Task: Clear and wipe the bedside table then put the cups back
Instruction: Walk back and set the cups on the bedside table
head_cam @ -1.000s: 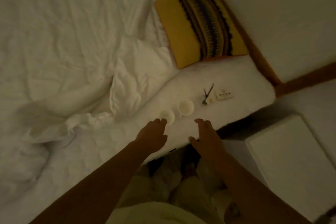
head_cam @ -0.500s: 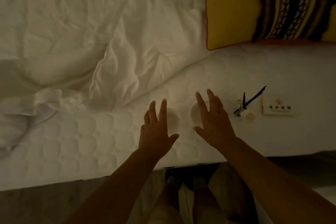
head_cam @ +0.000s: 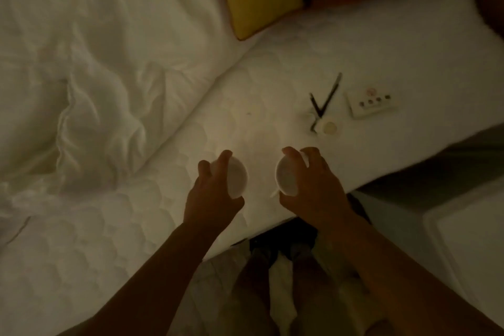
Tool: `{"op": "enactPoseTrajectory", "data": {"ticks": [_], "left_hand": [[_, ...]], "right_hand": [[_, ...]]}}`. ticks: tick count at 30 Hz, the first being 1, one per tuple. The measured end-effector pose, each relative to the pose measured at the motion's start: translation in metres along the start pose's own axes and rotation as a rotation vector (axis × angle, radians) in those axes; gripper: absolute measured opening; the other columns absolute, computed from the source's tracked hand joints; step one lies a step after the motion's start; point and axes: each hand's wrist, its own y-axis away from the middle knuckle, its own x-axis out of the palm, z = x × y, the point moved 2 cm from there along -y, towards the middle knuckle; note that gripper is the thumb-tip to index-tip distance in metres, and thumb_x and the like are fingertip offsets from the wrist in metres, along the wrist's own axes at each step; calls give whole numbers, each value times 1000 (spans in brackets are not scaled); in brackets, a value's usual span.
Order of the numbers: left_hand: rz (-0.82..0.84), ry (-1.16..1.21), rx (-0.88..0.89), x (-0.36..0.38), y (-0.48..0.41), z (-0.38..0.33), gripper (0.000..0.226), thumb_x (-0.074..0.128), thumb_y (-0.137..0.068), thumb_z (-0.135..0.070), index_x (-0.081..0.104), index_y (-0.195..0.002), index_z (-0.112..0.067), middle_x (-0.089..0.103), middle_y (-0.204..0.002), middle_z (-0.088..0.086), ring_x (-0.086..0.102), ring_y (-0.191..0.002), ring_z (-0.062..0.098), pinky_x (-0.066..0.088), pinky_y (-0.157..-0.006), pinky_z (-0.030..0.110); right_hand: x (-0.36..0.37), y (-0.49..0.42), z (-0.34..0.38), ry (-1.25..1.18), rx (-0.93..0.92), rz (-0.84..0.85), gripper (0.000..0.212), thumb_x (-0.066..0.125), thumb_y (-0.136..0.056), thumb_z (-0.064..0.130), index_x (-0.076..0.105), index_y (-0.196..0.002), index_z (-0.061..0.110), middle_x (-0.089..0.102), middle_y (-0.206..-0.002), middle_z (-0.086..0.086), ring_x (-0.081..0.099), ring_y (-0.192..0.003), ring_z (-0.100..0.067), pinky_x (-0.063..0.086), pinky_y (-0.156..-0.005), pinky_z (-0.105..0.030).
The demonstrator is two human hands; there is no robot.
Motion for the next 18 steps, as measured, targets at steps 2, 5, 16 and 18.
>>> {"op": "enactPoseTrajectory", "data": {"ticks": [2,5,16,18], "left_hand": [[67,-20,73,2,10,-17,98,83,-63,-27,19,-135,-45,38,-117,2,61,-89,26,59,-67,37],[211,-61,195,20,22,-53,101,83,-66,-27,14,-136,-47,34,-118,-2,61,-93,24,61,-71,39],[425,-234,703,129,39,-292,97,78,-74,-39,7,-141,-45,31,-128,3,55,-105,27,58,-79,42],[438,-271,781,153,43,-336,97,76,-76,-38,6,-143,-46,30,-134,5,53,-111,31,56,-83,47]], "right_hand": [[-6,26,-17,-52,71,-27,92,75,-66,43,27,-143,31,36,-132,-5,48,-113,-28,57,-74,-42],[-17,70,-55,-123,240,-81,94,76,-68,45,24,-145,35,33,-136,-3,47,-115,-28,53,-76,-36],[-110,205,-217,-228,730,-561,95,81,-66,41,26,-142,35,36,-130,-2,53,-108,-27,53,-73,-35],[-120,225,-251,-244,807,-610,92,80,-66,42,28,-142,33,37,-131,-4,52,-110,-28,51,-73,-34]]}}
